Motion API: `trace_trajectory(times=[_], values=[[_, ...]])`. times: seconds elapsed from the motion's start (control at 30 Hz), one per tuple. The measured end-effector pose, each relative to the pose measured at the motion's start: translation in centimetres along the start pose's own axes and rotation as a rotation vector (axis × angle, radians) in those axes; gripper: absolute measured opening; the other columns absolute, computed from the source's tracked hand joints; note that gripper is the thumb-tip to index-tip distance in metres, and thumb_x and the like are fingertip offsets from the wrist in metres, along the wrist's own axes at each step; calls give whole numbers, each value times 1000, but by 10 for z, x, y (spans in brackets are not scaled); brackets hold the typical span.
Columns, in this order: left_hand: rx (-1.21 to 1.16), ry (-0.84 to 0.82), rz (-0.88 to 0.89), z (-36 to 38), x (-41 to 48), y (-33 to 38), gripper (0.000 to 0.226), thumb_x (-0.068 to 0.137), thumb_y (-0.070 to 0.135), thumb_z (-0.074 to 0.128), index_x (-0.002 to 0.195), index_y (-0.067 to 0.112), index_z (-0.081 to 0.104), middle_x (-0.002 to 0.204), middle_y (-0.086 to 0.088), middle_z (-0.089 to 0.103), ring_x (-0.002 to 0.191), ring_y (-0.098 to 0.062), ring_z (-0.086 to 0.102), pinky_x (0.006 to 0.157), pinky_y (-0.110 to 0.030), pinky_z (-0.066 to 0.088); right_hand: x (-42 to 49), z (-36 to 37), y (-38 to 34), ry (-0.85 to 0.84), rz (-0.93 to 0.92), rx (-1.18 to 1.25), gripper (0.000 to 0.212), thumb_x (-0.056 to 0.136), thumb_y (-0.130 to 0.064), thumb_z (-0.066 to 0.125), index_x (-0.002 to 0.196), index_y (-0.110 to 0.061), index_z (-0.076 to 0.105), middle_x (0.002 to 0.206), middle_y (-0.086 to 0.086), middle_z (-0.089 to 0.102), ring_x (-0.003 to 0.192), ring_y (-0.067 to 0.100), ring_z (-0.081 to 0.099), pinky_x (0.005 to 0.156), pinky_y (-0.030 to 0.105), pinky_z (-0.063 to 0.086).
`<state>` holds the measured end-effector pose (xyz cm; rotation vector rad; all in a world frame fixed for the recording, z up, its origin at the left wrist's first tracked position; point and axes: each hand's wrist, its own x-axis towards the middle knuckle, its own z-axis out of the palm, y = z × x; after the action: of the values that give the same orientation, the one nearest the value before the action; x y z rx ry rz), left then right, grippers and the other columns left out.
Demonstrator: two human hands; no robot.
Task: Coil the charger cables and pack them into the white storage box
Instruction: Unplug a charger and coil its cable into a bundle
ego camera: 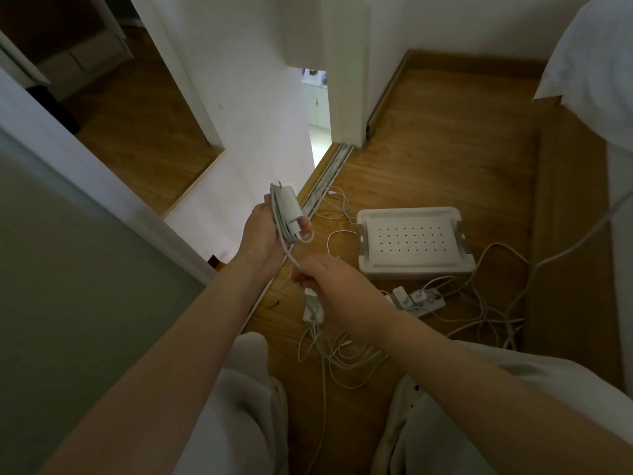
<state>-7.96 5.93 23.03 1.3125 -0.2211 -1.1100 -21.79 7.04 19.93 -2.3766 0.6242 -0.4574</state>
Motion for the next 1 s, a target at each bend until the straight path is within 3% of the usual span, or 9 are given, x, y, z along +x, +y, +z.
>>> trace_trajectory(times=[0.07,0.17,0.27,0.4,0.5,0.63,0.73,0.83,1.0], values=[[-168,-57,-65,-5,-5,6,24,100,23,40,91,6,53,79,-11,57,59,-15,61,58,-25,56,-2,4,8,-120,42,-42,23,94,-11,49,114,-21,53,107,-5,58,94,5,49,79,14,36],[-324,-120,-121,-11,-10,15,23,100,19,38,94,4,54,81,-14,60,71,-18,58,62,-23,54,-1,8,23,-213,137,-116,23,95,-13,48,115,-23,53,98,-3,64,83,10,57,73,19,45],[-156,-188,-83,-11,-16,19,26,99,19,37,88,6,57,62,-8,65,65,-15,52,60,-22,46,2,-2,34,-199,211,-40,18,97,-15,45,108,-19,59,86,-7,62,67,9,56,62,20,46],[-15,-340,-123,-17,-19,27,31,98,21,31,91,5,57,66,-7,56,41,-10,46,35,-15,36,3,-21,42,-210,279,215,31,97,-34,43,75,-25,61,60,-2,49,53,18,42,53,29,37],[121,-415,-117,-29,-16,31,35,99,21,28,90,6,58,64,-5,57,37,-8,42,34,-14,26,5,-30,45,-144,308,325,33,95,-37,46,66,-29,60,59,7,44,52,19,37,52,30,33],[494,-590,-69,-40,-15,31,36,93,36,38,101,10,61,63,-4,60,41,-11,45,36,-18,33,9,-39,46,-77,336,182,31,91,-39,52,68,-22,62,61,6,50,55,21,44,55,32,39],[920,-565,58,-43,-11,24,33,91,46,47,100,18,62,85,-18,62,68,-31,55,54,-27,43,10,-44,48,-30,345,-37,39,90,-46,51,74,-11,62,62,1,52,56,14,46,56,27,40],[1014,-526,112,-43,-7,19,31,94,39,45,102,13,60,94,-27,59,71,-33,57,51,-25,45,13,-45,45,44,351,-181,37,89,-51,51,74,-18,60,60,-5,51,54,10,46,50,23,35],[1230,-490,307,-43,-6,10,21,94,36,49,101,18,57,92,-2,57,67,-13,58,48,-14,46,18,-48,41,190,424,-209,34,85,-55,53,71,-23,57,59,-11,51,57,6,50,52,23,35]])
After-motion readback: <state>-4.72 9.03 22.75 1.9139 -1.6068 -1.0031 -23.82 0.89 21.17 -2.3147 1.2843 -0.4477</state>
